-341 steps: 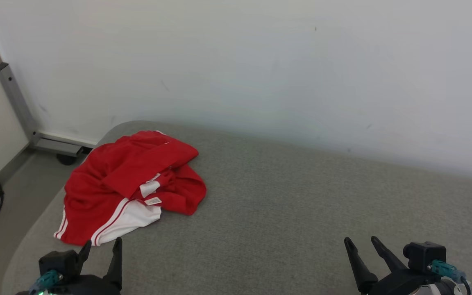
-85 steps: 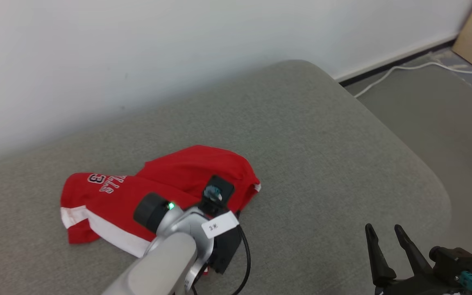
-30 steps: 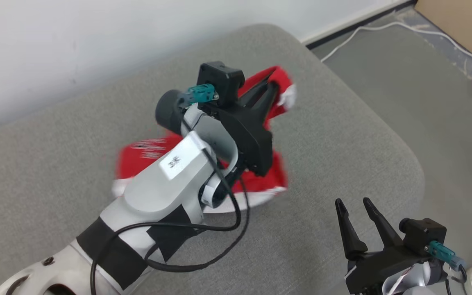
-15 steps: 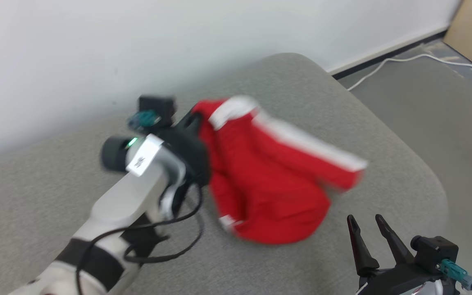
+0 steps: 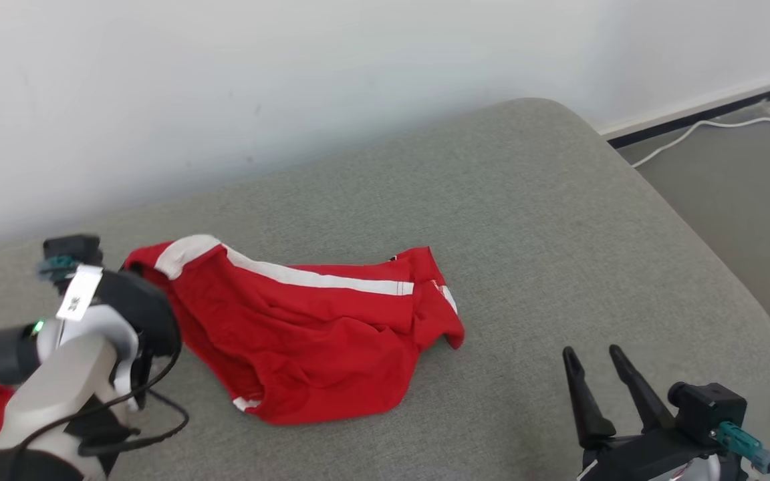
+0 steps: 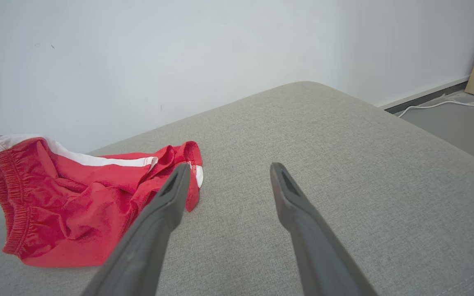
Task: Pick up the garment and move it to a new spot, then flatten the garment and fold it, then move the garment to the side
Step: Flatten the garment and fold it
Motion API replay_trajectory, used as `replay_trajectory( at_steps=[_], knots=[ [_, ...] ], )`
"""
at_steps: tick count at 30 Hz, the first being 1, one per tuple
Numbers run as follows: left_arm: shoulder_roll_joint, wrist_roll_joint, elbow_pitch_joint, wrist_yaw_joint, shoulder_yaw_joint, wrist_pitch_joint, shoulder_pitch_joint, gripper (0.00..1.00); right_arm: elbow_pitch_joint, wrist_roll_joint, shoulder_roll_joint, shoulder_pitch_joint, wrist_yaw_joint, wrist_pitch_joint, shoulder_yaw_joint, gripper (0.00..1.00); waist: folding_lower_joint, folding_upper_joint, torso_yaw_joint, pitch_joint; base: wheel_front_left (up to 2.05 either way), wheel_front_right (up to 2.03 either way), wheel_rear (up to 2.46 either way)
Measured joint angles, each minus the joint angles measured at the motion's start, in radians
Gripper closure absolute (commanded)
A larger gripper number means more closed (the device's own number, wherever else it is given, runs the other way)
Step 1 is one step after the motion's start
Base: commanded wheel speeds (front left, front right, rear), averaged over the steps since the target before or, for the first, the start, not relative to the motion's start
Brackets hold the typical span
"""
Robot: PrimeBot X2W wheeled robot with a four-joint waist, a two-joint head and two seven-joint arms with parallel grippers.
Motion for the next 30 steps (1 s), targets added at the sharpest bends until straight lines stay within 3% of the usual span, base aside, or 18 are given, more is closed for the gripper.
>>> replay_trajectory(
  at_steps=[4, 5, 6, 16, 20, 26, 30],
  knots=[
    [0.001, -0.006, 0.025, 0.0, 0.004, -0.007, 0.025, 1.0, -0.004, 0.0, -0.001, 0.001, 0.0, 0.006, 0.004, 0.0, 0.0, 0.0, 0.014, -0.003, 0.0, 0.0, 0.0],
    [-0.001, -0.007, 0.026, 0.0, 0.005, -0.007, 0.031, 0.74, -0.004, 0.0, -0.003, 0.001, 0.0, 0.006, 0.004, 0.0, 0.0, 0.0, 0.017, -0.003, 0.0, 0.0, 0.0],
    [-0.002, -0.011, 0.031, 0.0, 0.007, -0.007, 0.038, 0.0, -0.004, 0.0, -0.004, -0.001, 0.0, 0.007, 0.006, 0.0, 0.0, 0.0, 0.02, -0.004, 0.0, 0.0, 0.0],
    [0.007, -0.048, 0.06, -0.002, 0.027, -0.032, 0.116, 0.0, -0.002, -0.001, -0.009, 0.0, 0.0, 0.018, 0.006, 0.0, 0.0001, 0.0, 0.035, -0.026, 0.0, 0.0, 0.0],
    [0.012, -0.058, 0.039, -0.037, 0.046, -0.078, 0.152, 0.0, 0.001, -0.002, -0.027, 0.002, 0.0, 0.025, 0.0, 0.0, 0.0, 0.0001, 0.047, -0.041, 0.0, 0.0, 0.0],
    [-0.007, -0.059, -0.099, -0.137, 0.059, -0.114, 0.243, 0.0, 0.013, -0.008, -0.039, 0.002, -0.011, 0.033, -0.033, 0.0, 0.0, 0.0001, 0.079, -0.069, 0.0, 0.0, 0.0],
    [-0.029, -0.078, -0.189, -0.149, 0.111, -0.113, 0.328, 0.0, 0.025, -0.004, -0.039, 0.0, -0.015, 0.034, -0.046, 0.0, 0.0, 0.0001, 0.109, -0.092, 0.0, 0.0, 0.0]
  ],
)
